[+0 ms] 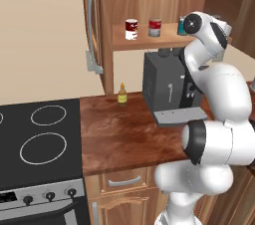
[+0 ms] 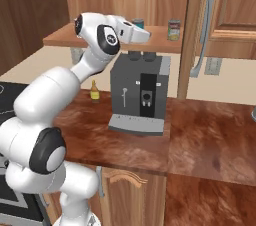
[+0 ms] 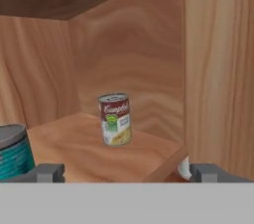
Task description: Stack two cans on top of the other two cans in the cabinet.
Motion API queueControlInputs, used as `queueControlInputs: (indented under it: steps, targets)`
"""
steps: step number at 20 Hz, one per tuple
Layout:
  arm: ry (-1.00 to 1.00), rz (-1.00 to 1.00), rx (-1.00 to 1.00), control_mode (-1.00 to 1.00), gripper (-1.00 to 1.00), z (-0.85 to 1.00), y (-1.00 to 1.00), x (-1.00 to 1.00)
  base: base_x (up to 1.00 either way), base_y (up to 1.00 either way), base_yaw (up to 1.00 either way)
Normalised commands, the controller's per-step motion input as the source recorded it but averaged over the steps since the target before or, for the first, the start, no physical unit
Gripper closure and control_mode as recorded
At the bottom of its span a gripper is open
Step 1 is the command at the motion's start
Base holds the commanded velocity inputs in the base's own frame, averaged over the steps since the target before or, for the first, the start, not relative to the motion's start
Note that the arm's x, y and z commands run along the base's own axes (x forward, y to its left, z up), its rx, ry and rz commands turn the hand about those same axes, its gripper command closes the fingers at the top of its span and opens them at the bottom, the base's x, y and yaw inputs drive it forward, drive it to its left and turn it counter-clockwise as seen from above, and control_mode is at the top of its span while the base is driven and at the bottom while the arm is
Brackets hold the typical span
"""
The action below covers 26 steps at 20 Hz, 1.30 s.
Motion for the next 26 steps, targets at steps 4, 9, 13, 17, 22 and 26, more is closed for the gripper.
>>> queueControlInputs:
  steps: [4, 9, 13, 17, 22, 26]
  targets:
    - [0.0, 0.0, 0.0, -1.0, -1.0, -0.03, -0.17, 0.23, 0.0, 0.0, 0.0]
    - [0.0, 0.0, 0.0, -1.0, -1.0, -0.03, -0.18, 0.24, 0.0, 0.0, 0.0]
    - [0.0, 0.0, 0.0, -1.0, -1.0, -0.08, -0.13, 0.25, 0.0, 0.0, 0.0]
    - [0.0, 0.0, 0.0, -1.0, -1.0, -0.06, -0.11, 0.2, 0.0, 0.0, 0.0]
    - [0.0, 0.0, 0.0, -1.0, -1.0, 0.0, -0.03, 0.18, 0.0, 0.0, 0.0]
    - [0.0, 0.0, 0.0, -1.0, -1.0, 0.0, 0.0, 0.18, 0.0, 0.0, 0.0]
